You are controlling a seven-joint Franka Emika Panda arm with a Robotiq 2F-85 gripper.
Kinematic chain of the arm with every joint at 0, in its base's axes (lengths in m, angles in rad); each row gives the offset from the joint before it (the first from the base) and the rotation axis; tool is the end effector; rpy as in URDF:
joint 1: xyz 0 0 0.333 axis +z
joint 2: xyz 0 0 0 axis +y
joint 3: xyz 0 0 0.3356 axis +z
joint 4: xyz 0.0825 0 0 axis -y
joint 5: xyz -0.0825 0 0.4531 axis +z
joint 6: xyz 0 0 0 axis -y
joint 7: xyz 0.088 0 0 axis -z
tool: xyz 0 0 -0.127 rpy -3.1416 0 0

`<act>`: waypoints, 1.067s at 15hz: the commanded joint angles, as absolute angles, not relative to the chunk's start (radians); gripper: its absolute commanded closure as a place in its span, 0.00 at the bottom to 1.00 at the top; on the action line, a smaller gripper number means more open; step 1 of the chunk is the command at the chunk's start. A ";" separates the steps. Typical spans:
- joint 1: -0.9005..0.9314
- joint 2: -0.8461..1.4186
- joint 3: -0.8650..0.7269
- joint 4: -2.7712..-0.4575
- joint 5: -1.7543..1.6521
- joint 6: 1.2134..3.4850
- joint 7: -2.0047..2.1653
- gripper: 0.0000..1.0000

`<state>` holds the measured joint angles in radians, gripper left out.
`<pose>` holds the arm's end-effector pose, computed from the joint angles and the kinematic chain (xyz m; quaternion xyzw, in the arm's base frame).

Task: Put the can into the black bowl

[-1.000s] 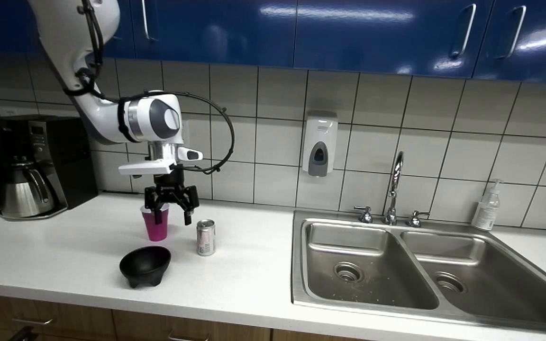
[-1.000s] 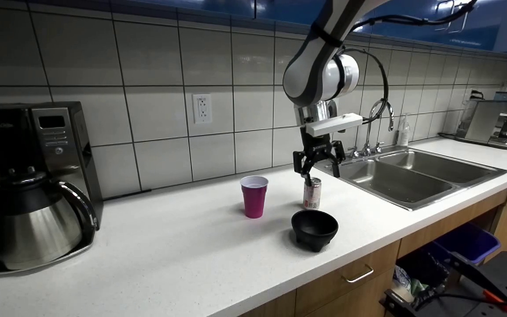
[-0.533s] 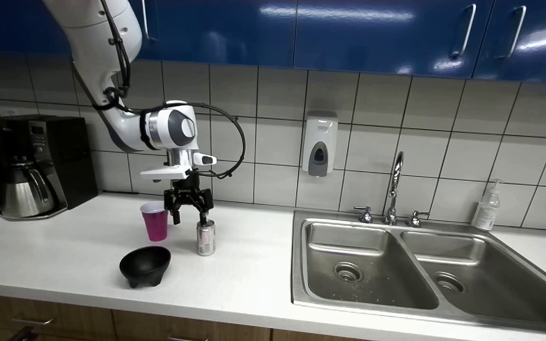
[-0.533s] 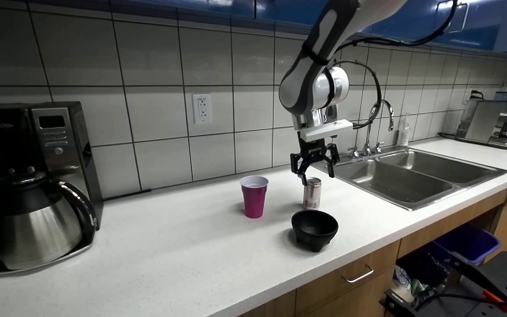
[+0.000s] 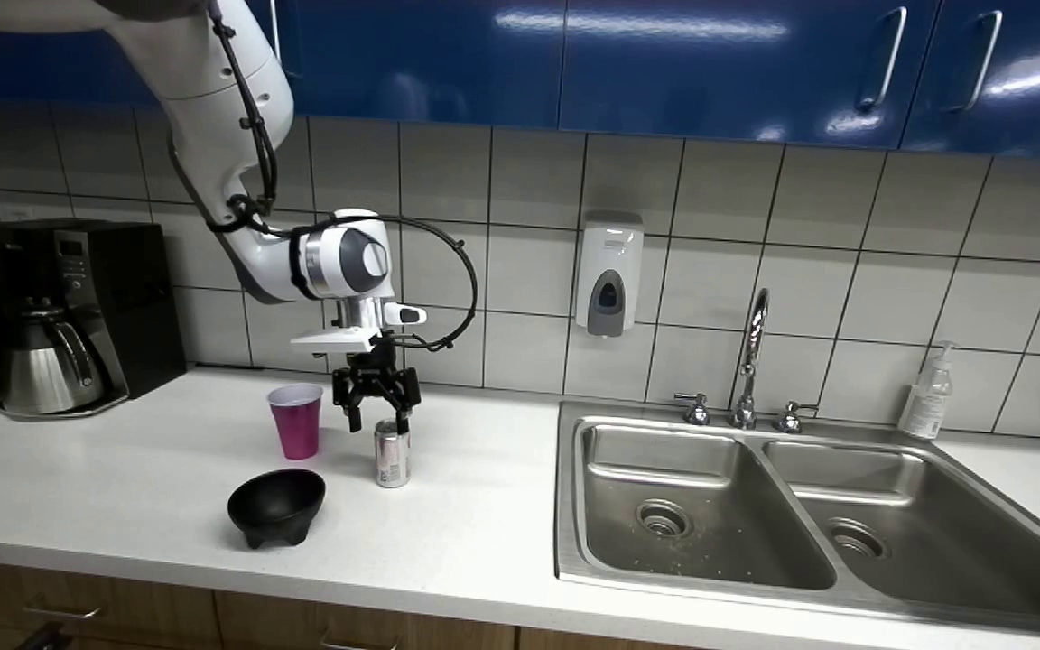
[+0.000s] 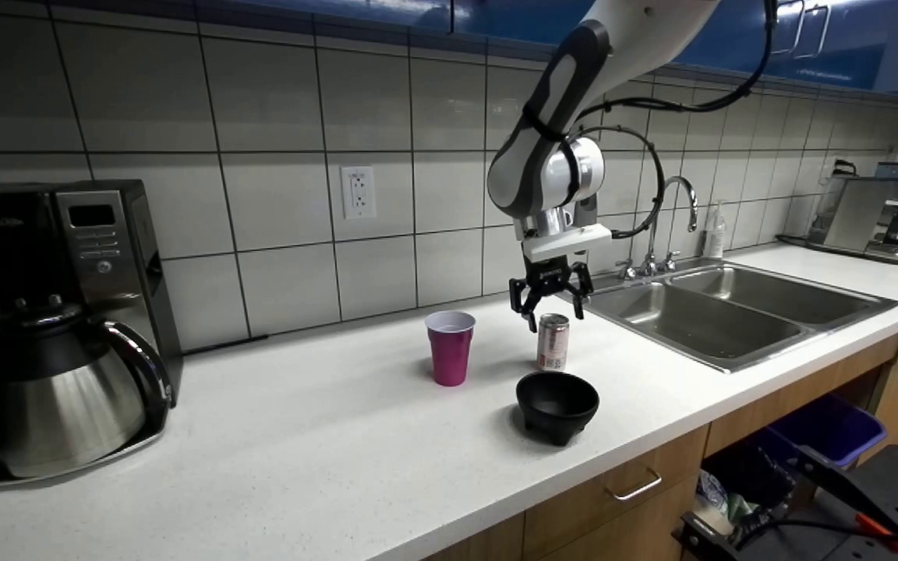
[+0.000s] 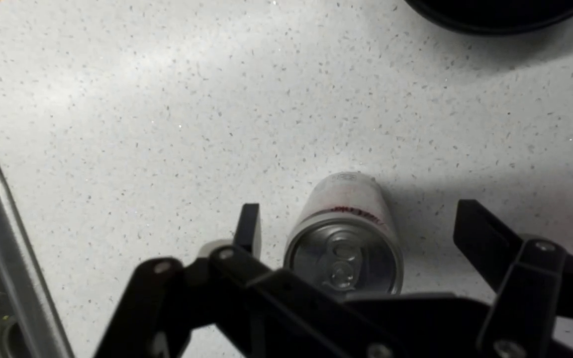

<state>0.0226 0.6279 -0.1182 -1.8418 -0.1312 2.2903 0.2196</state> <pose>0.6722 -0.0694 0.1155 0.9877 -0.1009 -0.0833 0.0861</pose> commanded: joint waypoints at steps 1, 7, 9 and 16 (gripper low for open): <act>0.015 0.676 -0.121 -1.761 -0.112 2.245 0.234 0.00; 0.011 0.722 -0.125 -1.710 -0.094 2.234 0.231 0.00; 0.012 0.732 -0.126 -1.701 -0.093 2.232 0.231 0.00; 0.012 0.754 -0.129 -1.685 -0.095 2.232 0.229 0.00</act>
